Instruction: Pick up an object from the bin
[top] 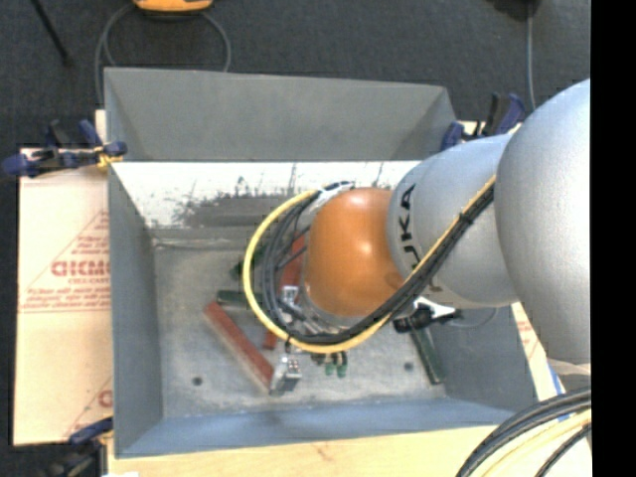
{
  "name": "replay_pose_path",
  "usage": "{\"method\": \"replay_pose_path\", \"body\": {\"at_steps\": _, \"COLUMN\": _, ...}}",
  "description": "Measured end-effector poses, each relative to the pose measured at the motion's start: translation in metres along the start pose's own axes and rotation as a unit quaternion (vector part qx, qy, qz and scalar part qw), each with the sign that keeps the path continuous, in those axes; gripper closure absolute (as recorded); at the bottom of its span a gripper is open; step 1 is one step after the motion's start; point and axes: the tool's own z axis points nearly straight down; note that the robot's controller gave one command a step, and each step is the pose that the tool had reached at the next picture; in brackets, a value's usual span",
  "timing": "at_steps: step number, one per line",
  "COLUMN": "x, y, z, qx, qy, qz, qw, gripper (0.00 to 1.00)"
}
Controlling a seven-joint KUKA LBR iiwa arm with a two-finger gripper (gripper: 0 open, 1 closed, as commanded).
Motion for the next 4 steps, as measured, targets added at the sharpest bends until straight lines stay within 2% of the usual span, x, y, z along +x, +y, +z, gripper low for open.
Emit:
{"method": "replay_pose_path", "body": {"at_steps": 1, "x": 0.005, "y": -0.002, "z": 0.030, "qx": 0.000, "qy": -0.0014, "qz": 0.043, "qw": 0.9991, "gripper": 1.00}}
{"method": "replay_pose_path", "body": {"at_steps": 2, "x": 0.005, "y": -0.002, "z": 0.030, "qx": -0.001, "qy": -0.0013, "qz": 0.044, "qw": 0.9990, "gripper": 1.00}}
{"method": "replay_pose_path", "body": {"at_steps": 3, "x": -0.003, "y": -0.001, "z": 0.008, "qx": 0.001, "qy": 0.0039, "qz": 0.059, "qw": 0.9982, "gripper": 1.00}}
{"method": "replay_pose_path", "body": {"at_steps": 4, "x": -0.008, "y": 0.003, "z": -0.051, "qx": 0.002, "qy": 0.0056, "qz": 0.047, "qw": 0.9989, "gripper": 1.00}}
